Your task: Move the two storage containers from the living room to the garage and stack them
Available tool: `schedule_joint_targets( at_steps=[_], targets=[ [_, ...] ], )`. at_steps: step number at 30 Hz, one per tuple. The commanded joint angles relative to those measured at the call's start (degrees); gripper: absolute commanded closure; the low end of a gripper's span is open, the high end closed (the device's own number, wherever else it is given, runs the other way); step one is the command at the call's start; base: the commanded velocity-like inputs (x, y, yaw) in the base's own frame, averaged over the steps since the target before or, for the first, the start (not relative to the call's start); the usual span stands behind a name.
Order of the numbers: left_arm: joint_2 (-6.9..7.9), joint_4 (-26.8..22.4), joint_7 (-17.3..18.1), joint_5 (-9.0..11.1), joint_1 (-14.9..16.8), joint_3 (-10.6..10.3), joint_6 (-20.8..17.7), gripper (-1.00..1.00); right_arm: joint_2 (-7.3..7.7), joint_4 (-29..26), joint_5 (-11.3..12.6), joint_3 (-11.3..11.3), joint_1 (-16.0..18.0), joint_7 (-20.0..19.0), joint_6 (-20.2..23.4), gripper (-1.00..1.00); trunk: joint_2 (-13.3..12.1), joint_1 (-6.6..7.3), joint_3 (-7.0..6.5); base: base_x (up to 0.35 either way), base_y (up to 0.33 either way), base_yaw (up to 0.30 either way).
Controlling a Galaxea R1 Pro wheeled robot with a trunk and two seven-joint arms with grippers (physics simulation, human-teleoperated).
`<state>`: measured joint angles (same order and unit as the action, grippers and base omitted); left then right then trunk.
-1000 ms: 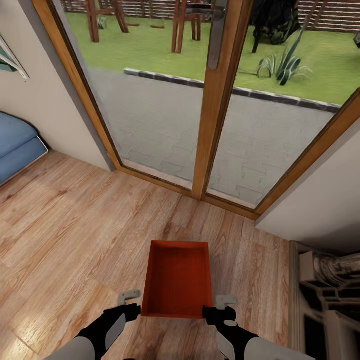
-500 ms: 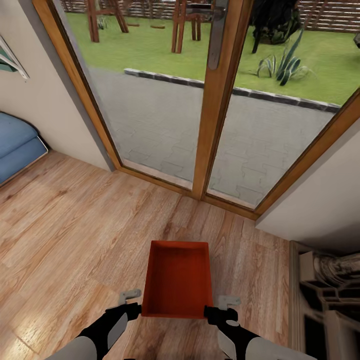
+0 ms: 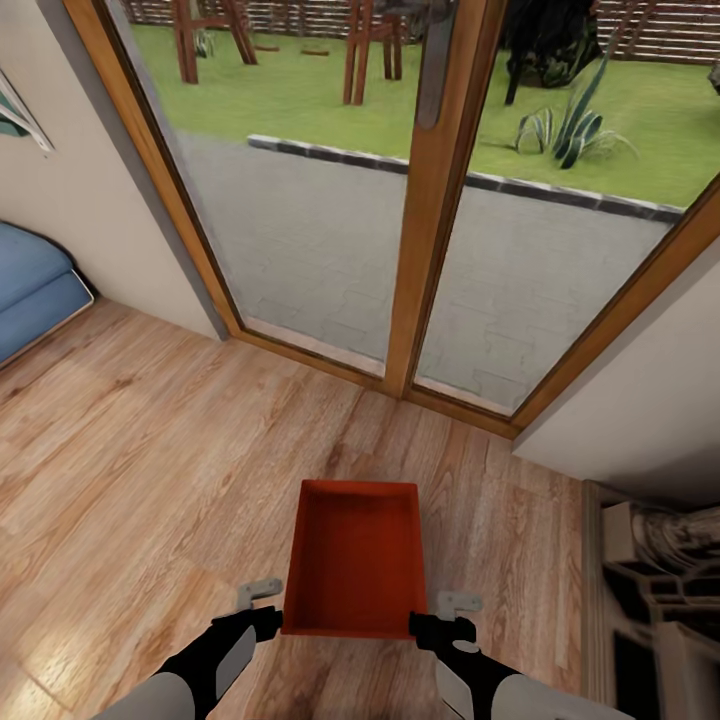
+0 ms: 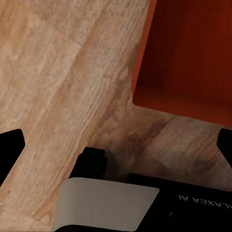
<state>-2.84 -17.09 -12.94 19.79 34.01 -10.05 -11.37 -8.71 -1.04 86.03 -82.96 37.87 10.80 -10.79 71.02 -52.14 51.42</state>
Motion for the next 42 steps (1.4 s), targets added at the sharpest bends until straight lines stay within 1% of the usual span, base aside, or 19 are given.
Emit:
schedule_joint_targets(
  at_steps=[1,8,11,12,13,16,17,18,19,21,24,29,42],
  targets=[
    [0.03,-0.1,-0.4,0.5,0.0,-0.5,-0.3,-1.00,0.01,-0.1,0.5,-0.5,0.0,0.3,-0.1,-1.00,0.4,-0.23,0.22,0.000,0.000,0.000],
    [-0.02,-0.5,-0.4,0.4,0.0,-0.6,0.0,-1.00,0.03,-0.1,0.4,-0.4,0.0,0.3,-0.3,-1.00,3.2,-1.76,1.47,0.000,0.000,0.000],
    [-0.05,-4.3,-0.6,0.4,0.0,-0.6,-0.5,-1.00,0.07,-0.1,0.3,-0.4,0.0,0.6,-0.4,-1.00,4.4,-2.42,2.01,0.000,0.000,0.000],
    [-0.09,-6.6,-0.8,0.3,0.0,-0.6,-1.4,-1.00,0.63,0.0,0.3,-0.4,0.1,0.6,-0.4,-1.00,4.8,-2.64,2.19,0.000,0.000,0.000],
    [-0.10,-7.4,-0.9,0.3,0.0,-0.6,-1.9,-1.00,0.87,0.0,0.3,-0.4,0.1,0.7,-0.4,-1.00,5.2,-2.86,2.37,0.000,0.000,0.000],
    [-0.18,-11.4,-1.2,-0.1,0.0,-0.7,-5.5,-1.00,1.65,0.0,0.3,-0.4,1.0,0.7,-0.3,-1.00,6.5,-3.52,2.91,0.000,0.000,0.000],
    [-0.19,-12.8,-1.2,-0.6,0.0,-0.7,-6.7,-1.00,1.82,0.0,0.3,-0.4,1.5,0.7,-0.1,-1.00,6.9,-3.74,3.09,0.000,0.000,0.000],
    [-0.22,-14.7,-1.3,-2.3,0.0,-0.7,-8.2,-1.00,2.16,0.0,0.3,-0.4,2.5,0.7,0.0,-1.00,7.3,-3.96,3.27,0.000,0.000,0.000],
    [-0.22,-14.9,-1.3,-2.7,0.0,-0.7,-8.3,-1.00,2.19,0.0,0.3,-0.4,2.7,0.7,0.0,-1.00,7.7,-4.18,3.45,0.000,0.000,0.000],
    [-0.36,-15.4,-1.3,-4.0,0.0,-0.7,-8.6,-1.00,2.29,0.0,0.2,-0.4,3.5,0.7,0.1,-1.00,8.5,-4.62,3.81,0.000,0.000,0.000],
    [-0.50,-15.5,-1.3,-5.1,0.0,-0.6,-8.6,-1.00,2.45,0.1,0.0,-0.4,4.2,0.8,0.2,-1.00,9.7,-5.28,4.35,0.000,0.000,0.000],
    [-0.63,-15.4,-1.3,-5.5,0.0,-0.6,-8.7,-1.00,3.01,0.1,0.0,-0.4,5.7,0.8,0.3,-1.00,11.7,-6.38,5.24,0.000,0.000,0.000],
    [-0.76,-14.7,-1.2,-5.8,0.0,-0.7,-8.7,-1.00,2.45,0.0,-0.4,-1.0,6.8,0.7,0.3,-1.00,16.9,-9.23,7.58,0.000,0.000,0.000]
  ],
)
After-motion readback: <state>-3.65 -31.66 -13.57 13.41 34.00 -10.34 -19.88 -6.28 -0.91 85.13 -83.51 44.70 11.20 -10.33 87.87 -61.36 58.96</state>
